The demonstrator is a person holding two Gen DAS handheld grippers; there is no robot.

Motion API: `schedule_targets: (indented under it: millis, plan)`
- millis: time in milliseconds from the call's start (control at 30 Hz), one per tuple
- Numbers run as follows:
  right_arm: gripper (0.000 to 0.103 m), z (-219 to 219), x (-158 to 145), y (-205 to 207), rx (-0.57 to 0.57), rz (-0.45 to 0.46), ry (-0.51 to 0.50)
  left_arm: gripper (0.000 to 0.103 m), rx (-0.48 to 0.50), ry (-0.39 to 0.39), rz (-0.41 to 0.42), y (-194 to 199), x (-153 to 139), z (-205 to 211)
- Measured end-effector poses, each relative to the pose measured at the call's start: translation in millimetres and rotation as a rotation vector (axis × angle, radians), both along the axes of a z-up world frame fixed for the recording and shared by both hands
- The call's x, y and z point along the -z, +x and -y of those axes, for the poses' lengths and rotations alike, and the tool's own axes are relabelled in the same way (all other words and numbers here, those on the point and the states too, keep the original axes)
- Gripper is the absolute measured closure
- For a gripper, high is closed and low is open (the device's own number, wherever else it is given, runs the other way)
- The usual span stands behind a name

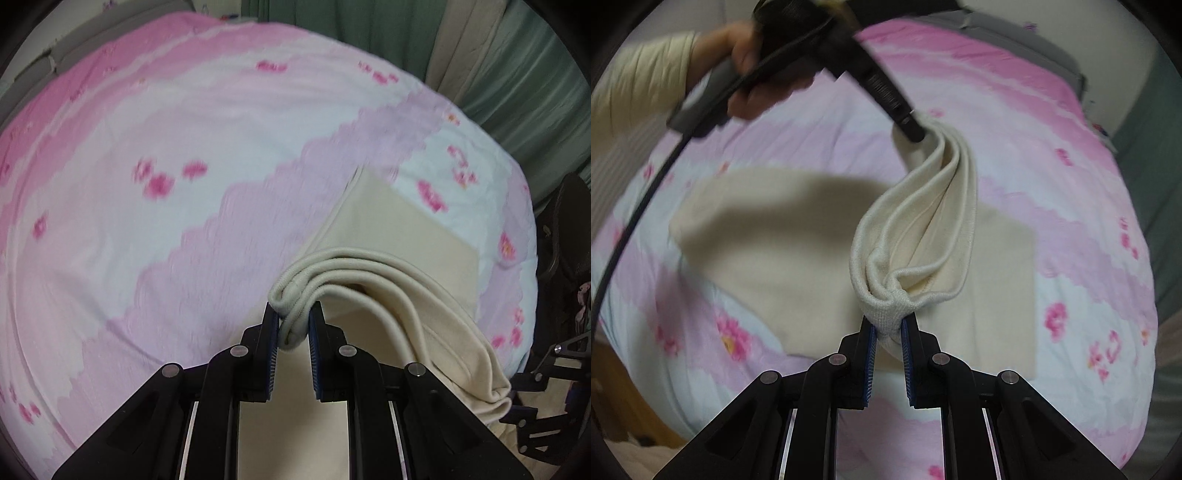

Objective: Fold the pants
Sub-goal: 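Lay the lifted trousers flat on the duvet and open both tools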

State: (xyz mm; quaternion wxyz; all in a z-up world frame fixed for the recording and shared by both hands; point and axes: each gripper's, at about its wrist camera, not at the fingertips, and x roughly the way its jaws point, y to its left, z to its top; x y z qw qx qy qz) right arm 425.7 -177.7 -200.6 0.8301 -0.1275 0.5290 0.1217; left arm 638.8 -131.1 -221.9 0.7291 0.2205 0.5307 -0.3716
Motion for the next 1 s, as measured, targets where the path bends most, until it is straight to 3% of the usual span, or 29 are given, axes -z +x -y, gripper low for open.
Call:
schedule_targets:
  millis: [233,267,300,367,400,500,567,700,833,933,1000]
  plan:
    - [0.09,-44.7,55.8,3.5,-0.073,-0.116,-0.062,0.082,-0.002,0.129,-0.013,3.8,37.4,-34.0]
    - [0.09,-50.8,63.3,3.4,-0.088,-0.13,-0.073,0.076,-0.004,0.154,-0.004,3.8,39.5,-38.3]
    - [0.09,-56.5,67.8,3.5,-0.098,-0.139,-0.083,0.063,-0.015,0.182,0.011,3.1,41.8,-45.6]
    - [0.089,-67.6,84.3,0.2,-0.134,-0.162,-0.124,0.047,-0.046,0.187,0.019,2.7,42.0,-59.3]
    - [0.089,-70.8,90.4,-1.6,-0.15,-0.169,-0.138,0.046,-0.072,0.177,0.013,1.0,41.4,-68.0]
    - [0.085,-79.7,106.5,-5.6,-0.185,-0.204,-0.179,0.046,-0.15,0.122,-0.035,-6.7,43.9,-87.3]
    - [0.074,-84.0,112.1,-11.5,-0.204,-0.226,-0.168,0.046,-0.19,0.075,-0.07,-12.2,45.1,-94.4]
    - [0.074,-86.6,107.4,-29.3,-0.248,-0.321,0.009,0.045,-0.248,-0.055,-0.161,-21.6,47.4,-99.7]
    - [0.068,-65.5,87.8,-32.3,-0.098,-0.226,0.056,0.045,-0.339,-0.215,-0.273,-10.1,53.2,-98.2]
    - [0.066,-50.7,85.9,-16.0,-0.005,-0.18,0.047,0.044,-0.456,-0.275,-0.345,8.2,69.8,-98.4]
    - [0.066,-48.1,88.7,0.7,0.033,-0.18,0.044,0.056,-0.535,-0.297,-0.378,17.5,78.3,-100.6]
